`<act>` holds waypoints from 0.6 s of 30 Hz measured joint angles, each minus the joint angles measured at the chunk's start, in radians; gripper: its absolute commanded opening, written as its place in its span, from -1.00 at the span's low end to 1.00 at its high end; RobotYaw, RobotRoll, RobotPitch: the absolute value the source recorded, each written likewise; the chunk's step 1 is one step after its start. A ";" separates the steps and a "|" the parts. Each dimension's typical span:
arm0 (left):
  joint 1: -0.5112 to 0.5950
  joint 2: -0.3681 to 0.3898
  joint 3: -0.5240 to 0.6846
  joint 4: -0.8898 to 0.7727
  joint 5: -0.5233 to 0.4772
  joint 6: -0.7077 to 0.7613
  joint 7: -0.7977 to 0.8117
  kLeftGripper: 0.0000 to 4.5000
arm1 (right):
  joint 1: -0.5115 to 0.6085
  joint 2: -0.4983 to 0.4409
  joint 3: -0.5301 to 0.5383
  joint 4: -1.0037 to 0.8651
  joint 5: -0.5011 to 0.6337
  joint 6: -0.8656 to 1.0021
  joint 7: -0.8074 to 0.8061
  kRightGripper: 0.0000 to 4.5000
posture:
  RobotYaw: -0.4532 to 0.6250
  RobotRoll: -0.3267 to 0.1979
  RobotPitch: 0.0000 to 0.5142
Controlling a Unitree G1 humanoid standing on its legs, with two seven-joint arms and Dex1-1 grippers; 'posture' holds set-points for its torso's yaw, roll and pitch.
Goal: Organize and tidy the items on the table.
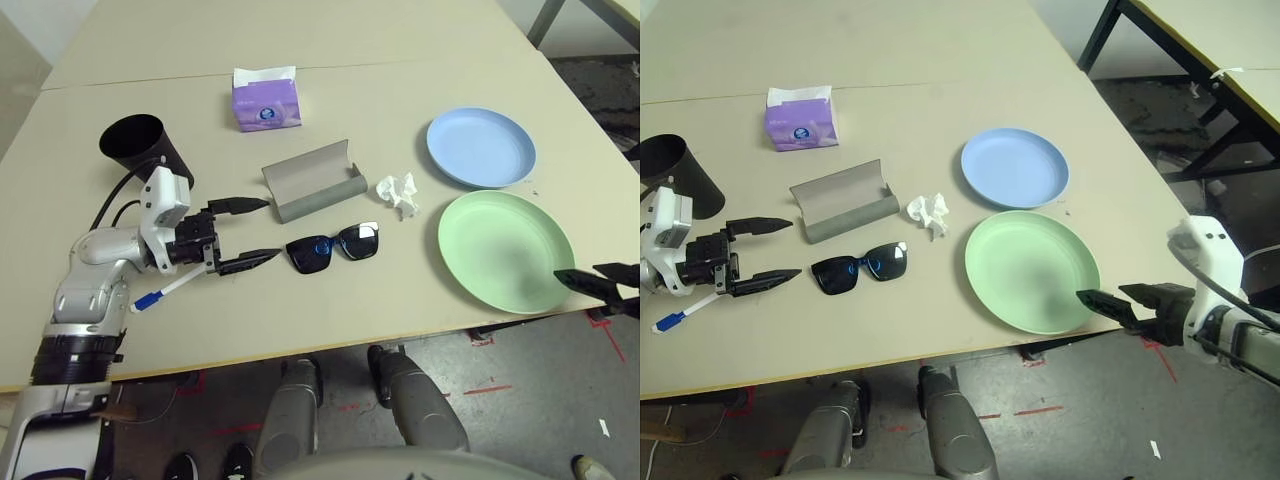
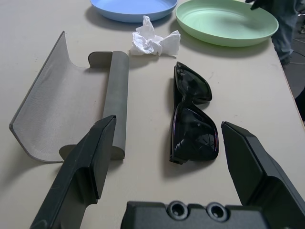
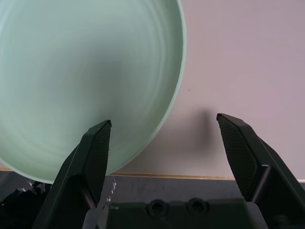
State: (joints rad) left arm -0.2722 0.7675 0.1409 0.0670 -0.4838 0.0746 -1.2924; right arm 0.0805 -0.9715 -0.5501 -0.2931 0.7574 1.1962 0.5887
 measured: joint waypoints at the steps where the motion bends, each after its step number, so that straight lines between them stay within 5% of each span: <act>1: 0.005 0.000 0.000 -0.006 -0.002 0.001 0.003 0.98 | -0.004 0.004 0.013 0.006 -0.008 -0.005 0.000 1.00 | -0.49 0.25 -0.09; 12: 0.017 0.002 0.002 -0.030 -0.008 0.005 0.023 0.98 | -0.062 0.018 0.076 0.030 -0.026 -0.017 0.010 1.00 | -0.45 0.25 -0.09; 18: 0.017 0.003 0.015 -0.048 -0.010 0.005 0.035 1.00 | -0.075 0.025 0.092 0.032 -0.024 -0.004 0.016 0.07 | -0.43 0.25 -0.11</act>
State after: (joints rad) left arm -0.2548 0.7704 0.1560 0.0192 -0.4933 0.0794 -1.2573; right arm 0.0059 -0.9462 -0.4584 -0.2612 0.7333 1.1925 0.6042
